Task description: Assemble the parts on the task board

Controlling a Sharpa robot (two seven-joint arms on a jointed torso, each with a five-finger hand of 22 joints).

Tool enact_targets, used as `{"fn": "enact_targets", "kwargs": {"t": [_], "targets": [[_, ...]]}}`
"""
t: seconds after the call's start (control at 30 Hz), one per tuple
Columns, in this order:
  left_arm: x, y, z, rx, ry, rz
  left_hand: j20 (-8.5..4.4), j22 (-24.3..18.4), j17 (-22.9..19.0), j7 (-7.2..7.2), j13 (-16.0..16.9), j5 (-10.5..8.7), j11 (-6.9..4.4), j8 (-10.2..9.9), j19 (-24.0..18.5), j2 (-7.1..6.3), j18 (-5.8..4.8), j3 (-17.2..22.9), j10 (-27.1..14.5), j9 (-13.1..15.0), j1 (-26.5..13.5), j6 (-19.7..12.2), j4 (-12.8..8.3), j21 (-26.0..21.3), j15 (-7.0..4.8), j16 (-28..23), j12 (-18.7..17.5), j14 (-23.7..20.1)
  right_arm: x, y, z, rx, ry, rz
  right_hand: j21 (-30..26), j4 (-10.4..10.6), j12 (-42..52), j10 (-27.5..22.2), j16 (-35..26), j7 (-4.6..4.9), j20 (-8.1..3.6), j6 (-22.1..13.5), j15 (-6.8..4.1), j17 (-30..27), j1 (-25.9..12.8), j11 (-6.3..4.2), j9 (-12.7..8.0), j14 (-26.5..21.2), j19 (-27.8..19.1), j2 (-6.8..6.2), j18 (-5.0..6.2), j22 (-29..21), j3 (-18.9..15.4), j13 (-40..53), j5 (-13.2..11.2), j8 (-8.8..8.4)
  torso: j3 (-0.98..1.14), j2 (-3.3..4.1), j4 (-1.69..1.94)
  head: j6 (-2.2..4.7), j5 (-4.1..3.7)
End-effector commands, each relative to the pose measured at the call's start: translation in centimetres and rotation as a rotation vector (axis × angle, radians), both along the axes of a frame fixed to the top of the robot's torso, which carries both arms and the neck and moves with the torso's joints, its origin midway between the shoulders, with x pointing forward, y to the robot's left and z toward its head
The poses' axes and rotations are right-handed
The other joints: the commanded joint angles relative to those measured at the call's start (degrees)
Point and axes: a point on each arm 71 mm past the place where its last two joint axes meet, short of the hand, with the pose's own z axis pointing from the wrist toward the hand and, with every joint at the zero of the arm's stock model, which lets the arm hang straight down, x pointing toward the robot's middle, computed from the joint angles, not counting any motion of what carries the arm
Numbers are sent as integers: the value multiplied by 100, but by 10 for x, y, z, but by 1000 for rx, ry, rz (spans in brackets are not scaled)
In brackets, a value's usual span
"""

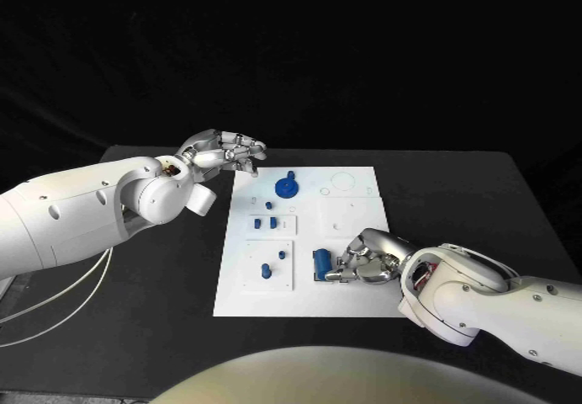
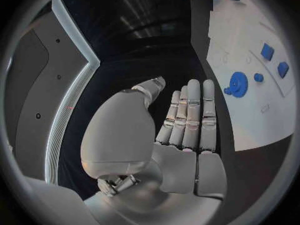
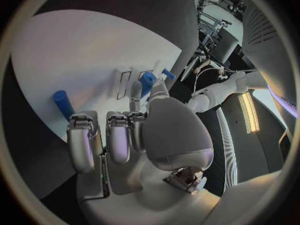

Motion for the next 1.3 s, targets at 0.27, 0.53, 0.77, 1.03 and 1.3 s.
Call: {"fn": "enact_targets", "kwargs": {"t": [0.27, 0.53, 0.77, 1.03, 1.3], "targets": [[0, -2, 1, -12, 0, -9, 20, -8, 9, 1, 7, 6, -10, 22, -5, 19, 52, 27, -47, -2, -48, -35, -8, -25, 2, -20, 32, -49, -1, 5, -2, -6, 16, 39, 30, 4, -36, 467, 23, 19, -29, -19, -20, 1509, 30, -10, 42, 596, 620, -106, -81, 1505, -56, 1327, -93, 28, 4, 6, 0, 1, 3], [-1, -2, 1, -12, 1, -10, 20, -8, 9, 1, 7, 6, -10, 22, -5, 19, 52, 27, -47, -2, -48, -35, -8, -25, 2, -20, 32, -49, 2, 4, 0, 7, -20, 0, 30, 13, 38, 502, 23, 0, -33, 22, -29, 1509, 0, -24, 121, 596, 620, 87, -81, 1505, -42, 1371, -66, 52, 5, 7, 0, 1, 9], [-1, -2, 1, -12, 1, -10, 20, -10, 11, 1, 8, 10, -11, 31, -2, 15, 53, 33, -50, -2, -46, -38, -20, -28, 1, -21, 38, -49, 4, 3, 0, 2, -33, -16, 30, -2, 67, 517, 23, -24, -51, 24, -48, 1509, -58, -45, 219, 596, 620, 281, -81, 1505, -125, 1390, 278, 41, 6, 2, 1, 1, 10], [-1, -2, 1, -12, 1, -11, 20, -10, 11, 1, 8, 10, -11, 31, -2, 15, 53, 33, -50, -2, -46, -38, -20, -28, 1, -21, 38, -49, 5, 7, 0, 4, -36, -4, 30, -27, 67, 518, 23, -41, -64, 4, -62, 1509, 138, -61, 268, 596, 620, 297, -81, 1505, -162, 1391, 471, 10, 4, 1, -1, 1, 13], [-1, -2, 1, -13, 2, -12, 20, -11, 13, 1, 8, 16, -11, 37, 0, 17, 53, 36, -51, -2, -51, -39, -22, -31, 1, -22, 41, -49, 5, 11, -3, -5, -14, 33, 30, -24, 56, 513, 23, -31, -65, 13, -59, 1509, 237, -53, 321, 596, 620, 189, -81, 1505, -313, 1386, 255, -16, 2, 3, 1, 1, 21]]}}
